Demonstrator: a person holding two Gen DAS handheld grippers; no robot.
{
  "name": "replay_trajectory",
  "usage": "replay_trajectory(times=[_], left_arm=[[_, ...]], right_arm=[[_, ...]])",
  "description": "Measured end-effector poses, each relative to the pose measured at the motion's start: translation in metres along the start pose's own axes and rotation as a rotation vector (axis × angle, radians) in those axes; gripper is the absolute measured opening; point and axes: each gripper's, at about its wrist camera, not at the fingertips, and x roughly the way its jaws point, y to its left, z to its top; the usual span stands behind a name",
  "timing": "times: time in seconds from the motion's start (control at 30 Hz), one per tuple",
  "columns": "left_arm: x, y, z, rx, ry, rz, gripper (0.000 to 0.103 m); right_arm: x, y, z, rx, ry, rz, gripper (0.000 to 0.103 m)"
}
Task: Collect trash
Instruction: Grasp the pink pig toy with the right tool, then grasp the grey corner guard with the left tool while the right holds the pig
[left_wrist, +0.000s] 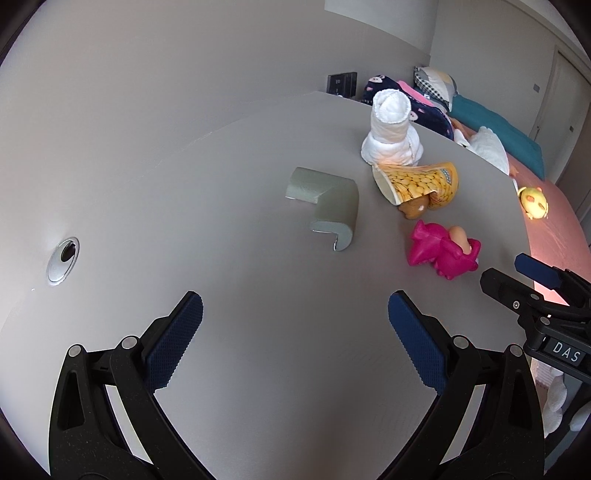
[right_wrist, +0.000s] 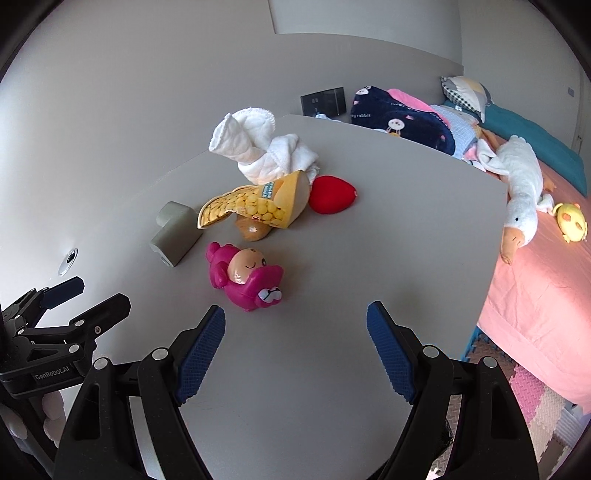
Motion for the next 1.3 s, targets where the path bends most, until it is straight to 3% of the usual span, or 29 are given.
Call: replay_trajectory(times=[0.53, 0.63, 0.67, 0.73, 1.07, 1.3], left_arm=[[0.018, 0.020, 0.018, -0.029, 0.009, 0.016, 0.097], [0.021, 0.023, 0.020, -0.040, 0.014, 0.016, 0.097], [0.021, 0.024, 0.020, -0.044, 0.019, 0.009, 0.097], [0.022, 0.024, 0.022, -0.049, 0.025, 0.001, 0.097], [0.043, -0.007, 0.036, 0.007, 0.011, -0.001, 0.097], [0.064, -0.015, 0.052, -0.025, 0.010, -0.004, 0.097]], right_arm=[[0.051, 0.037, 0.028, -0.127, 0.050, -0.036, 0.079], [0.057, 0.038, 0.029, -0.145, 0.069, -0.003, 0.069], [0.059, 0.038, 0.029, -0.149, 0.077, 0.005, 0.061], [0.057, 0.039, 0.027, -0.165, 0.065, -0.012, 0.060], [0.041, 0.000, 0.026, -0.023, 0.054, -0.066, 0.060], [0.032, -0.022, 0.026, 0.024, 0.047, -0.071, 0.060]])
